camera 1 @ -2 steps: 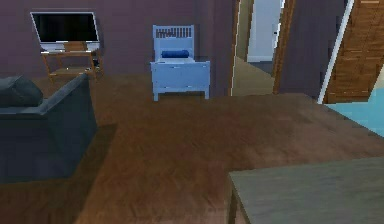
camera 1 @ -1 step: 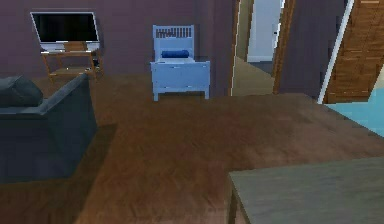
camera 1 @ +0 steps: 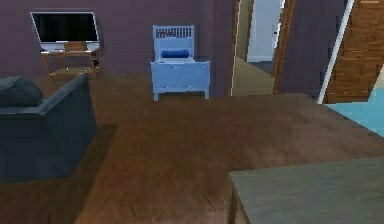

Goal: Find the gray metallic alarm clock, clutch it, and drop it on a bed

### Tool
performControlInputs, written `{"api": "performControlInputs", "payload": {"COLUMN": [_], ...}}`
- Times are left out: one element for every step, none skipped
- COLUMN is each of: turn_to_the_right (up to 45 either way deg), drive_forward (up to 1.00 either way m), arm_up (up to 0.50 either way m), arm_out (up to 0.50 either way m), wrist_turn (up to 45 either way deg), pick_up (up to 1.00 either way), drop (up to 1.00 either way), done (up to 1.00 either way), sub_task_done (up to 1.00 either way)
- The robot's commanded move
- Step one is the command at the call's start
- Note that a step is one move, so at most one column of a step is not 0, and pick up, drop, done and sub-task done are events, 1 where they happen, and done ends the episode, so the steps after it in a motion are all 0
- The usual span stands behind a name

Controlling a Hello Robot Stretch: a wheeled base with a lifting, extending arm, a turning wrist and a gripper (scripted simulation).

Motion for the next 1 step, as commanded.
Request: {"api": "performControlInputs", "payload": {"turn_to_the_right": [0.0], "drive_forward": [0.00], "arm_up": [0.00], "arm_out": [0.00], "wrist_turn": [0.0], "pick_up": [1.00], "drop": [0.00], "done": [0.00], "sub_task_done": [0.00]}}
